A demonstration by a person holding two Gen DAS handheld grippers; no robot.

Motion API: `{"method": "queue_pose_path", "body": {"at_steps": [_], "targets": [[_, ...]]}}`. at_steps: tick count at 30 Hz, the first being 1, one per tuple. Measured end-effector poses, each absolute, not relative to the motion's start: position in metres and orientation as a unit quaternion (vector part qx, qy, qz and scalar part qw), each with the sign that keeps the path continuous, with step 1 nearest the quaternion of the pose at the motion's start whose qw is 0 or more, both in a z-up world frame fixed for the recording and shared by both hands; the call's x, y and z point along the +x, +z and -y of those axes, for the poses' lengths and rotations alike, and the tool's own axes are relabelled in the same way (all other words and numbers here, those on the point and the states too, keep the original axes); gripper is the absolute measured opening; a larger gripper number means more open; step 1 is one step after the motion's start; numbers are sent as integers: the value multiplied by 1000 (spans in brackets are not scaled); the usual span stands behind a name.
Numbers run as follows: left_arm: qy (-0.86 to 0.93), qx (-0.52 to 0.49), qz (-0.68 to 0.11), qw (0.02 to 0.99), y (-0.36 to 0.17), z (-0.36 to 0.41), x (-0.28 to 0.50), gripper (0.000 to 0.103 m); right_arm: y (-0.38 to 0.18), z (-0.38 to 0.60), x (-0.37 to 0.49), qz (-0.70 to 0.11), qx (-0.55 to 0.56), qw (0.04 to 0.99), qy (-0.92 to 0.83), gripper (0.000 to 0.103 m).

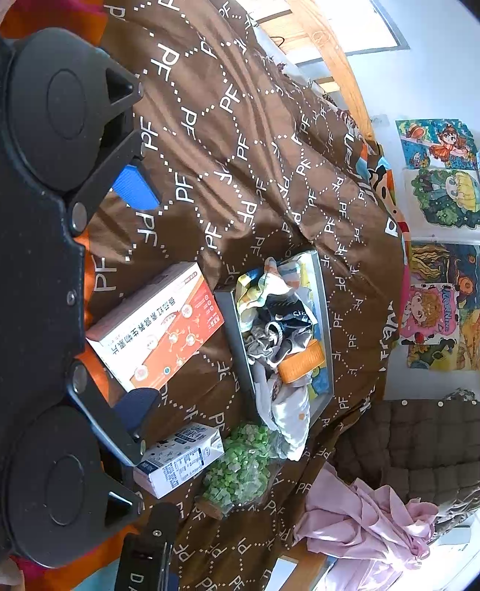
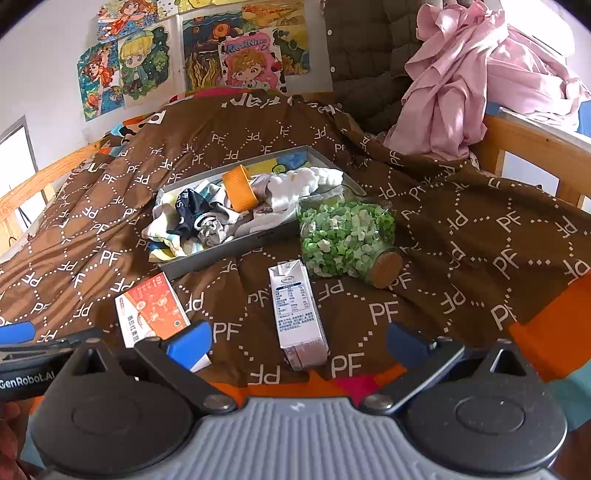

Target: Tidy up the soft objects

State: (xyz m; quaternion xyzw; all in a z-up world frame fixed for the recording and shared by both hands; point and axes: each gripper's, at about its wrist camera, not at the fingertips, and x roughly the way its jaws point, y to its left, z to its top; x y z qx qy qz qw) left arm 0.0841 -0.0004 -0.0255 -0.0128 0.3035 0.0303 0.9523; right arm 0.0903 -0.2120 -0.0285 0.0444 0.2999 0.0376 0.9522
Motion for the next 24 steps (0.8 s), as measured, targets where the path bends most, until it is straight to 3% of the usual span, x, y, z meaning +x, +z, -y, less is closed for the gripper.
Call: {"method": "queue_pose_path", "body": {"at_steps": [24], "targets": [[32, -11, -319, 947, -28, -1, 86, 102, -32, 213, 93, -322, 47, 945, 38, 103]]}}
